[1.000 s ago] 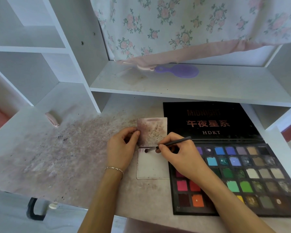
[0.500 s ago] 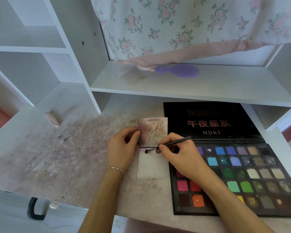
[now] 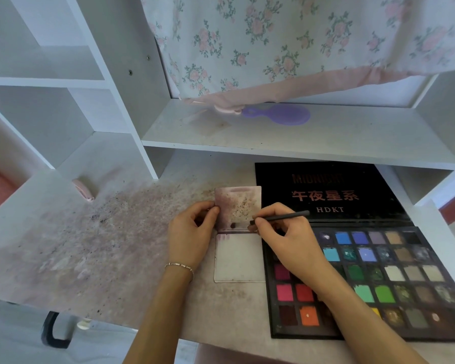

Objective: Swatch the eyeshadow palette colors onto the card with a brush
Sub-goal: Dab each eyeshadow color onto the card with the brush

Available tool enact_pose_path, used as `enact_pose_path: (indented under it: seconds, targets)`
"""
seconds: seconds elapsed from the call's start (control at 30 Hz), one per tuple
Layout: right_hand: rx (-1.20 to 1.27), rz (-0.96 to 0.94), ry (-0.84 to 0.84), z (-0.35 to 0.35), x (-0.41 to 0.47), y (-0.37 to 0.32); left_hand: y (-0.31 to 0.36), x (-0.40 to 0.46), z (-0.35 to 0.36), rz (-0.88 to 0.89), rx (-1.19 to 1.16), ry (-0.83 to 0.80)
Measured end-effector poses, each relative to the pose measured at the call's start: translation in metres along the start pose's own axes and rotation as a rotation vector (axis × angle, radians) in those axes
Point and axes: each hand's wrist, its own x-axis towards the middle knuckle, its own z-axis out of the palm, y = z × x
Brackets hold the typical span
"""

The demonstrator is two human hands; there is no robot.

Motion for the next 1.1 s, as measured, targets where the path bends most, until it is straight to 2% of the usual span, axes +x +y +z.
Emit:
enact_pose_path:
  seconds: [0.23,0.67,0.9,1.1]
  targets:
    - [0.078,-0.041,-0.001,-0.013,-0.008,-0.003,0.001,0.0,-0.001,-0.007,0.021,-0.006]
    - [-0.125,-0.058,0.391,-0.083,-0.046,0.011,-0.001,0.0,0.002,0.013,0.012,-0.011]
    - [-0.207,0.019,0.354,-0.088,-0.047,0.023,-0.003,0.0,0.002,0.034,0.03,-0.005]
    - [-0.254,0.006,0.295,-0.086,-0.045,0.024,-0.003,0.0,0.002,0.035,0.031,-0.007]
